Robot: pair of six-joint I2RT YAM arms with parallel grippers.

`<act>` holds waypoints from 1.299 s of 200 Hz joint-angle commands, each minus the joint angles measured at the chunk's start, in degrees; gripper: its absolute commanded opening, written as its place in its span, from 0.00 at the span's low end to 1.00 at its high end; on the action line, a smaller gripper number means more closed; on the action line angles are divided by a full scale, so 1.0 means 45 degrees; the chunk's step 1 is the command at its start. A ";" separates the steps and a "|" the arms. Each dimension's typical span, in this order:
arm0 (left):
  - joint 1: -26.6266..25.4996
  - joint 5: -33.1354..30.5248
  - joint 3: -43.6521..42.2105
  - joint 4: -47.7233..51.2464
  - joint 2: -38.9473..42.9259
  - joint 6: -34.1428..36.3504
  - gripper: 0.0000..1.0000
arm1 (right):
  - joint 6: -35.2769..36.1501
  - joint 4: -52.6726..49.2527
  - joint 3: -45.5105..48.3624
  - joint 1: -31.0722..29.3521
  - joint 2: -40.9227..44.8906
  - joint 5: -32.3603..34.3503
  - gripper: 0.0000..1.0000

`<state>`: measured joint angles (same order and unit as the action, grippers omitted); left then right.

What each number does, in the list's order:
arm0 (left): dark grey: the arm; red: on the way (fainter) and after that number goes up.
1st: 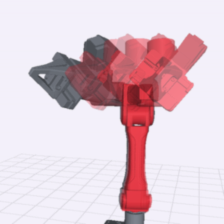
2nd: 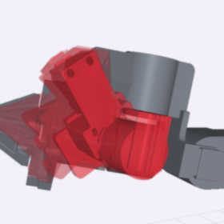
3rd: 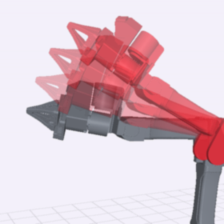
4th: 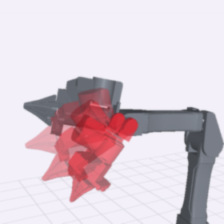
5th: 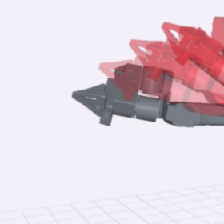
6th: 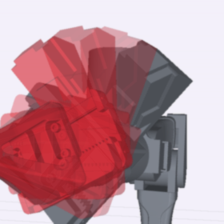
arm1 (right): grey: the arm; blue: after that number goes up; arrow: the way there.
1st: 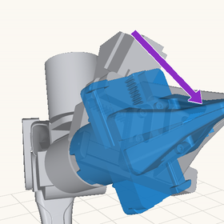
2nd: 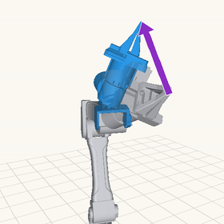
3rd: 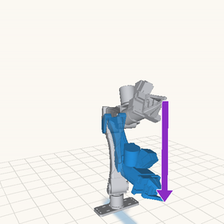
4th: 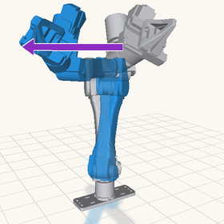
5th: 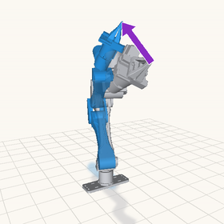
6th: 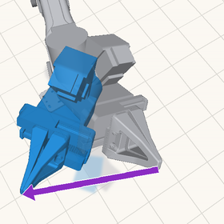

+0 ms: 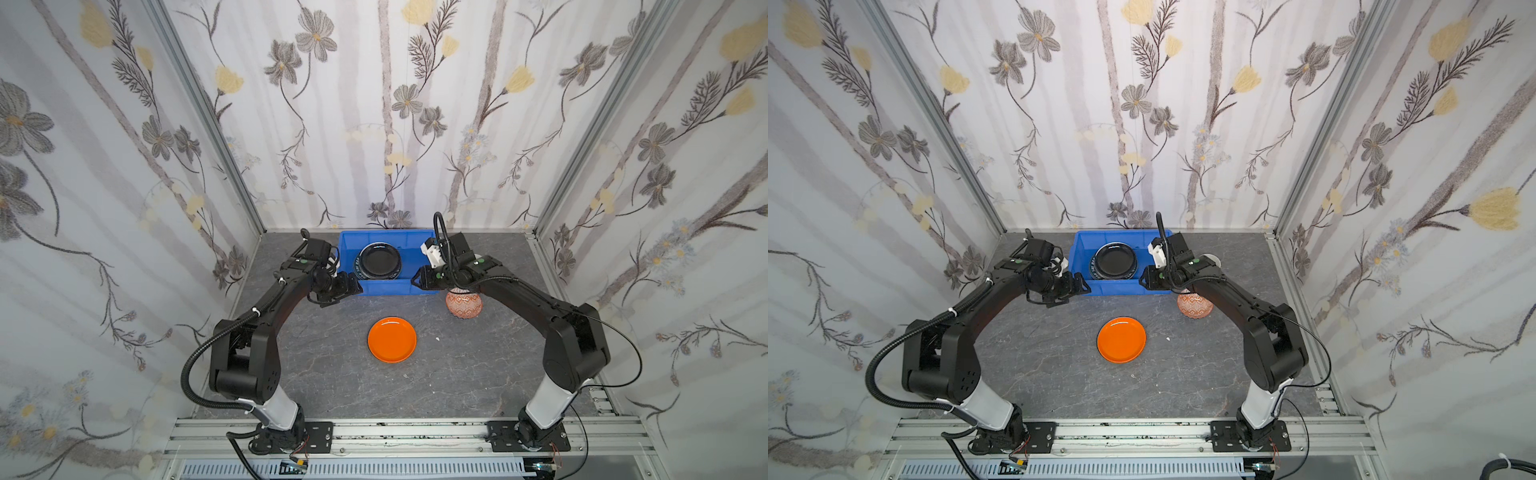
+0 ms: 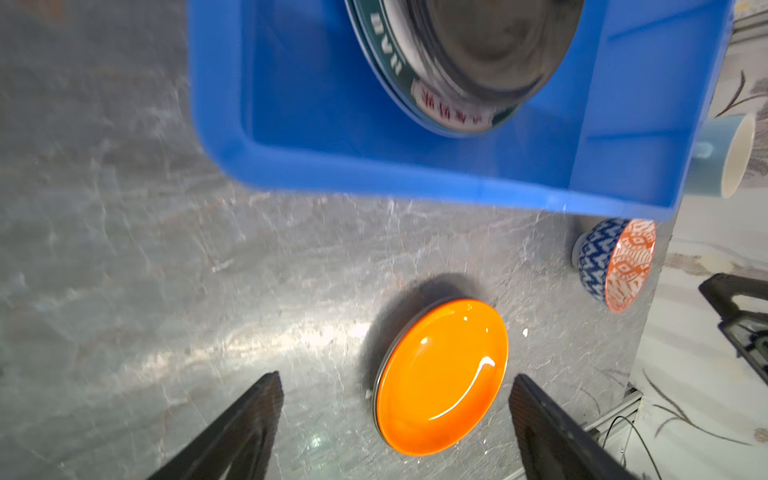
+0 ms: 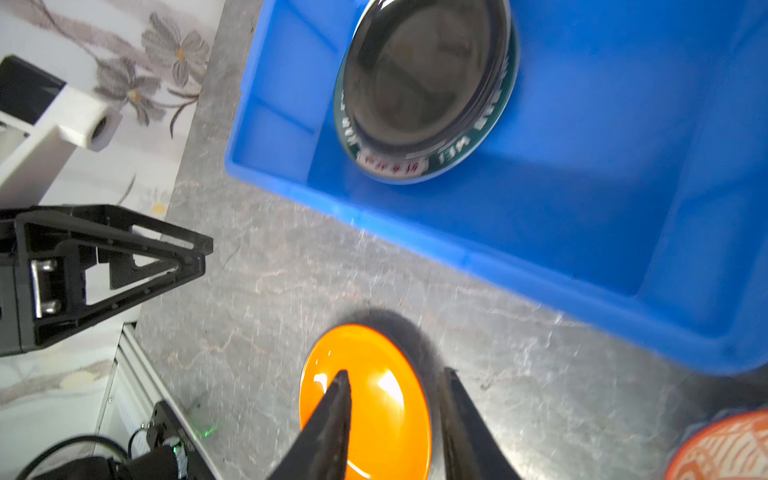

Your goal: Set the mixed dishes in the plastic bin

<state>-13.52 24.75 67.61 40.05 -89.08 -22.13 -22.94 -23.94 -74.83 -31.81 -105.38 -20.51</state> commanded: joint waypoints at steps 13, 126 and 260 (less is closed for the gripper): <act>-0.1443 -0.1160 -0.2620 -0.0647 0.2105 -0.1632 0.84 | -0.1050 0.1985 0.3527 -0.1107 0.2106 0.0339 0.36; -0.4732 -0.2591 -0.5614 -0.3060 0.3443 -0.4360 0.63 | -0.2346 0.3876 0.6907 -0.2149 0.3319 0.0558 0.29; -0.4771 -0.1927 -0.4223 -0.3573 0.0217 -0.3542 0.33 | -0.1818 0.3640 0.5916 -0.1663 0.1086 0.0188 0.27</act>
<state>-34.94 15.27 47.59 25.06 -86.65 -38.96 -31.88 -8.88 -47.44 -39.64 -99.53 -18.44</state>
